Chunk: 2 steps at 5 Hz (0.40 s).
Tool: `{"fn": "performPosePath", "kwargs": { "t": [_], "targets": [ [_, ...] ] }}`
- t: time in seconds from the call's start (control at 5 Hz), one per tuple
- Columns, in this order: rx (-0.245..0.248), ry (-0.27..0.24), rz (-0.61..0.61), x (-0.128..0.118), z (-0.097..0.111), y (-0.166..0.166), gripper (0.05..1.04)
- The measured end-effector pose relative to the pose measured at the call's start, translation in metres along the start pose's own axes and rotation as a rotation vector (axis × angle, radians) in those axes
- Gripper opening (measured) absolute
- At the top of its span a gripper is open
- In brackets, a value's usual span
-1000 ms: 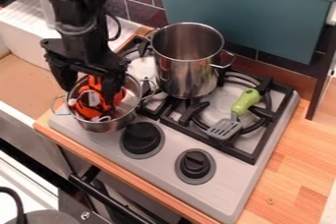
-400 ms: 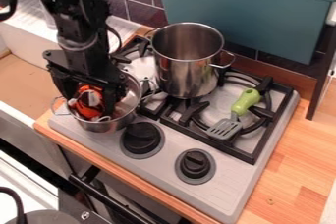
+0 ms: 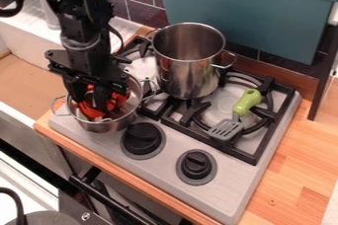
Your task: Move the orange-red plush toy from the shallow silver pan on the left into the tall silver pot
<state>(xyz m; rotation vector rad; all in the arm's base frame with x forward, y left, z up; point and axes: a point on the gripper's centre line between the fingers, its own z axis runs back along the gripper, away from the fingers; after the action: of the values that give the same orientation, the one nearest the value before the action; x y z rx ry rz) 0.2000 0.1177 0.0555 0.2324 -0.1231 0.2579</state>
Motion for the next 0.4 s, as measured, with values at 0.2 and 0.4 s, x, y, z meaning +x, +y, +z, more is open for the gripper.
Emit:
{"fn": "performPosePath", "kwargs": {
  "t": [0.2, 0.4],
  "targets": [
    [0.007, 0.005, 0.009, 0.0017, -0.0007, 0.0007, 0.227],
    [0.009, 0.004, 0.017, 0.0055, 0.0017, 0.0017, 0.161]
  ]
}}
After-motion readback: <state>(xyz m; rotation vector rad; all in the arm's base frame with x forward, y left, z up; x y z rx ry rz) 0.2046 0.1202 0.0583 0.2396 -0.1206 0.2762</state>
